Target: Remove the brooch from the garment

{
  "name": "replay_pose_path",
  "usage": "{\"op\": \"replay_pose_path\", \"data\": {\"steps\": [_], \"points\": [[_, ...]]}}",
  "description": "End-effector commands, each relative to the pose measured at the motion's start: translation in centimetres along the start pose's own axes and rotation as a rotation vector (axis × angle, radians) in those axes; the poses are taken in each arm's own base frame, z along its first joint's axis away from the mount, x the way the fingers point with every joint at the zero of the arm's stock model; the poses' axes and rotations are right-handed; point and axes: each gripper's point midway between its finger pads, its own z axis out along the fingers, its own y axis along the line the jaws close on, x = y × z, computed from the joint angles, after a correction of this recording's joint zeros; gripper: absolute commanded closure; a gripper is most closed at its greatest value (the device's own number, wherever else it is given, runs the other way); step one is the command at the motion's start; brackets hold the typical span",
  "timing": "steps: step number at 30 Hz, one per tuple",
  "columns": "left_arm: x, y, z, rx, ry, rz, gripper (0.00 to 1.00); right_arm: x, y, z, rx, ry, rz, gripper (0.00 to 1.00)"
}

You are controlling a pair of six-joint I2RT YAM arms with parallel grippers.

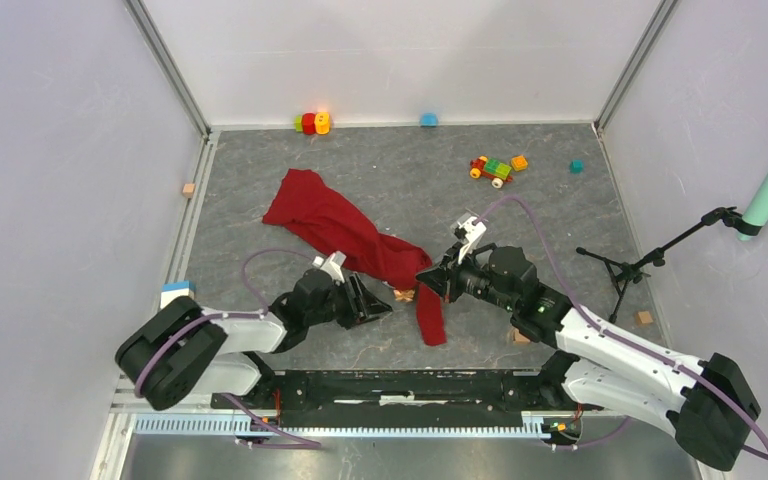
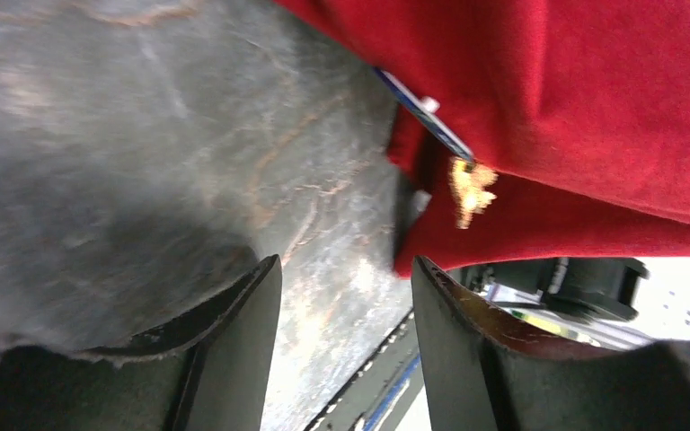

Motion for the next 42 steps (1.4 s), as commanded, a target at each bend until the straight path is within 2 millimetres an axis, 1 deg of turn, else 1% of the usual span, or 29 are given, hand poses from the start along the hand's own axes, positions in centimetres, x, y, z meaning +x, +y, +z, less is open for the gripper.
{"op": "replay_pose_path", "data": {"steps": [1, 3, 4, 9, 12, 15, 21, 23, 24, 25, 26, 28, 30, 31, 32, 33, 34, 35, 37, 38, 40, 41, 42], "points": [[-0.4, -6.4, -0.5, 0.317, -0.054, -0.077, 0.40, -3.1, 2.2, 0.4, -0.079, -0.079, 0.033, 1.00], [-0.4, -6.8, -0.8, 0.356, -0.084, -0.100, 0.44, -3.0, 2.2, 0.5, -0.083, -0.081, 0.042, 1.00], [-0.3, -6.7, -0.9, 0.359, -0.098, -0.113, 0.44, -2.9, 2.3, 0.5, -0.087, -0.080, 0.046, 1.00], [-0.5, -7.3, -0.9, 0.391, -0.119, -0.123, 0.45, -2.3, 2.4, 0.4, -0.093, -0.072, 0.059, 1.00], [-0.6, -7.5, -0.5, 0.388, -0.116, -0.132, 0.44, -2.2, 2.4, 0.4, -0.095, -0.069, 0.060, 1.00], [-0.8, -7.8, 0.1, 0.388, -0.114, -0.138, 0.50, -2.1, 2.4, 0.3, -0.097, -0.071, 0.063, 1.00], [-1.3, -8.2, 1.1, 0.406, -0.121, -0.171, 0.72, -1.9, 2.5, 0.2, -0.102, -0.071, 0.070, 1.00], [-1.4, -8.2, 1.3, 0.417, -0.130, -0.172, 0.86, -1.7, 2.4, 0.1, -0.098, -0.068, 0.072, 1.00], [-1.3, -7.9, 1.6, 0.409, -0.125, -0.172, 0.96, -1.6, 2.3, 0.0, -0.093, -0.067, 0.073, 1.00], [-1.1, -7.4, 1.8, 0.394, -0.119, -0.176, 0.97, -1.3, 2.0, 0.0, -0.077, -0.060, 0.074, 1.00], [-0.9, -6.9, 1.9, 0.378, -0.117, -0.180, 0.98, -1.0, 1.6, -0.1, -0.053, -0.054, 0.072, 1.00], [-0.5, -5.3, 1.9, 0.331, -0.120, -0.188, 0.98, -0.1, -0.3, -0.4, 0.041, -0.033, 0.058, 1.00], [0.0, -3.6, 1.8, 0.269, -0.121, -0.190, 0.98, 1.2, -2.4, -0.9, 0.143, -0.005, 0.047, 1.00], [0.4, -2.6, 2.0, 0.225, -0.109, -0.186, 0.98, 1.7, -2.9, -1.1, 0.167, 0.003, 0.042, 1.00], [0.7, -2.1, 2.2, 0.194, -0.094, -0.169, 0.98, 2.5, -3.3, -1.2, 0.176, 0.019, 0.039, 1.00], [1.1, -1.2, 2.5, 0.139, -0.069, -0.151, 0.98, 3.1, -3.5, -1.3, 0.182, 0.033, 0.037, 1.00], [1.3, -1.1, 2.7, 0.107, -0.052, -0.116, 0.98, 3.7, -4.2, -1.3, 0.209, 0.040, 0.037, 1.00], [1.5, -0.4, 2.9, 0.056, -0.038, -0.089, 0.98, 4.4, -4.5, -1.4, 0.220, 0.056, 0.038, 1.00], [1.2, 0.1, 2.3, -0.009, -0.053, -0.041, 0.98, 5.5, -5.4, -1.6, 0.254, 0.085, 0.035, 1.00], [1.1, 0.8, 1.8, -0.063, -0.057, -0.017, 0.98, 6.0, -5.7, -1.7, 0.268, 0.099, 0.032, 1.00], [-0.3, 0.6, 0.5, -0.142, -0.101, 0.066, 0.98, 6.7, -6.4, -1.9, 0.298, 0.116, 0.026, 1.00], [-0.9, 1.2, -0.3, -0.204, -0.120, 0.098, 0.98, 7.0, -6.6, -2.0, 0.306, 0.122, 0.023, 1.00], [-1.7, 0.8, -1.1, -0.232, -0.140, 0.136, 0.98, 7.2, -6.7, -2.1, 0.308, 0.125, 0.021, 1.00]]}}
